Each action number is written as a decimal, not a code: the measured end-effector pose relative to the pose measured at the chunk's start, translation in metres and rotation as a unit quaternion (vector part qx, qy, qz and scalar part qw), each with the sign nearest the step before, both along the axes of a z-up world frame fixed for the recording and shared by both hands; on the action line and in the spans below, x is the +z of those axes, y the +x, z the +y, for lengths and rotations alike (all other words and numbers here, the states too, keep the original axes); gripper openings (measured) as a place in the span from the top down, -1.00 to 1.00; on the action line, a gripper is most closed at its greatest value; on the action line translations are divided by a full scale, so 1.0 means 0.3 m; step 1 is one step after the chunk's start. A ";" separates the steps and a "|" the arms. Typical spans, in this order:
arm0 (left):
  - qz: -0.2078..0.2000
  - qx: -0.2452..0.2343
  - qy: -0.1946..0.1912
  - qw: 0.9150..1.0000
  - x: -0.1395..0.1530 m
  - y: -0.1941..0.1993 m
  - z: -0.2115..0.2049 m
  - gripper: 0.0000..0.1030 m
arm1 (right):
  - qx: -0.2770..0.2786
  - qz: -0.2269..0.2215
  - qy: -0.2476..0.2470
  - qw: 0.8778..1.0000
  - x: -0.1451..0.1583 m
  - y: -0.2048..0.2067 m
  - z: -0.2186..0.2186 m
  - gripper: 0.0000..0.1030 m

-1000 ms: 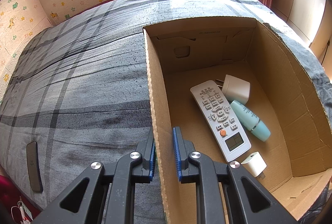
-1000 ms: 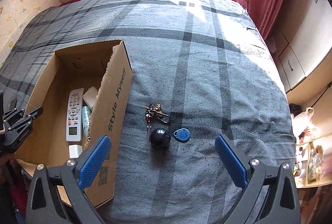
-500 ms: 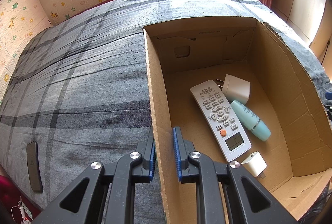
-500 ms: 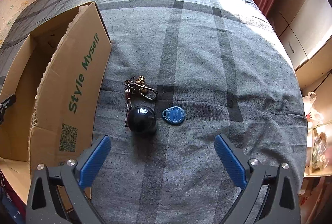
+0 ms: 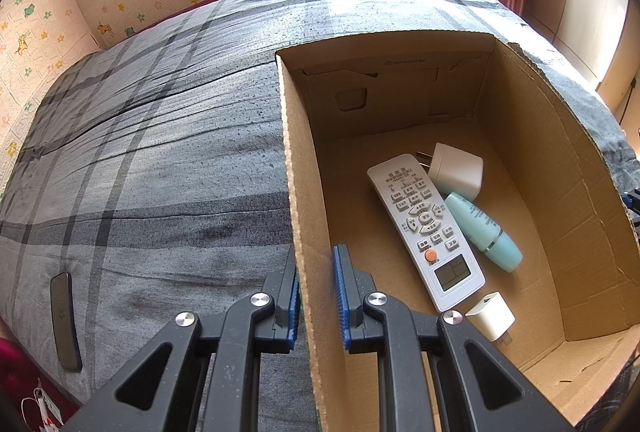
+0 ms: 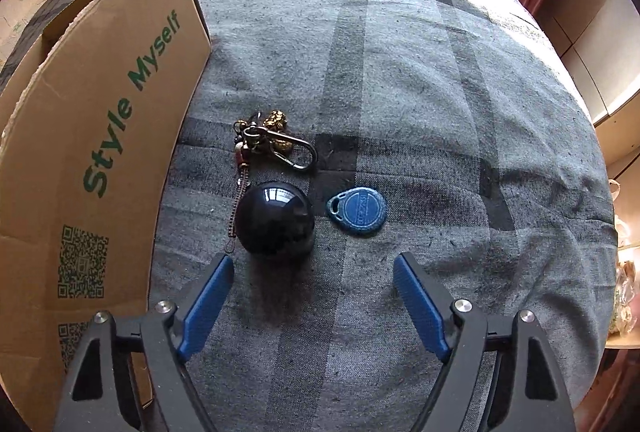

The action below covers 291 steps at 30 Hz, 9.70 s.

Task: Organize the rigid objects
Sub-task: 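Move the right gripper back over the black fob and keys, then grasp the black ball fob with the right gripper, then lift the black fob with the right gripper and carry it over the box, then lower the fob onto the tube and open the right gripper, then move the right gripper back over the blue key tag, then grasp the blue key tag with the right gripper, then lift the blue tag with the right gripper and carry it into the box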

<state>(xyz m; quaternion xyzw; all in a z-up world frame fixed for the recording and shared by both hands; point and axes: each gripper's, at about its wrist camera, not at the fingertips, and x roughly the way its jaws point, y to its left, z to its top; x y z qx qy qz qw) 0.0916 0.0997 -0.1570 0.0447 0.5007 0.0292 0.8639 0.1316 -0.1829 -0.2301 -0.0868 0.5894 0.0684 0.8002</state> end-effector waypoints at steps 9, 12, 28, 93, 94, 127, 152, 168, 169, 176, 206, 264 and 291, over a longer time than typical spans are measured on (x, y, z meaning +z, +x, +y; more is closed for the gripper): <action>0.002 0.000 0.002 1.000 -0.007 0.007 -0.004 0.68 | 0.007 0.003 0.008 1.000 -0.032 0.038 -0.002 -0.33; 0.002 0.000 0.002 1.000 -0.007 0.008 -0.005 0.68 | 0.011 0.003 0.022 1.000 -0.034 0.056 0.011 -0.04; 0.002 0.000 0.004 1.000 -0.007 0.008 -0.008 0.68 | 0.017 0.006 0.030 0.999 0.026 0.007 0.013 0.22; 0.003 0.001 -0.001 1.000 -0.005 0.005 -0.006 0.68 | 0.152 -0.023 0.048 0.987 0.391 0.010 0.540 0.22; 0.003 0.001 0.000 1.000 -0.005 0.006 -0.006 0.68 | 0.152 -0.022 0.047 0.987 0.382 0.015 0.550 0.22; 0.003 0.000 0.000 1.000 -0.006 0.006 -0.006 0.68 | 0.125 0.055 -0.008 0.991 0.061 0.165 0.676 0.22; 0.004 0.001 0.001 1.000 -0.004 0.013 -0.006 0.68 | 0.137 0.000 0.013 0.990 0.217 0.088 0.680 -0.64; 0.005 0.000 0.004 1.000 -0.004 0.013 -0.006 0.68 | 0.137 -0.042 0.040 0.989 0.341 0.047 0.607 -0.99; 0.005 0.001 0.004 1.000 -0.004 0.013 -0.006 0.68 | 0.136 -0.045 0.041 0.989 0.349 0.045 0.597 -0.99; 0.005 0.001 0.003 1.000 -0.004 0.013 -0.006 0.68 | 0.117 -0.060 0.045 0.990 0.402 0.048 0.495 -0.99; 0.006 0.000 0.003 1.000 -0.001 0.012 -0.004 0.68 | -0.040 -0.058 0.011 0.997 0.226 0.142 -0.037 -1.00; 0.007 0.001 0.004 1.000 -0.005 0.014 -0.003 0.68 | -0.030 -0.049 0.005 0.998 0.149 0.068 -0.037 0.35; 0.007 0.000 0.004 1.000 -0.002 0.014 -0.003 0.68 | 0.080 -0.104 0.041 0.991 0.423 0.014 0.219 0.35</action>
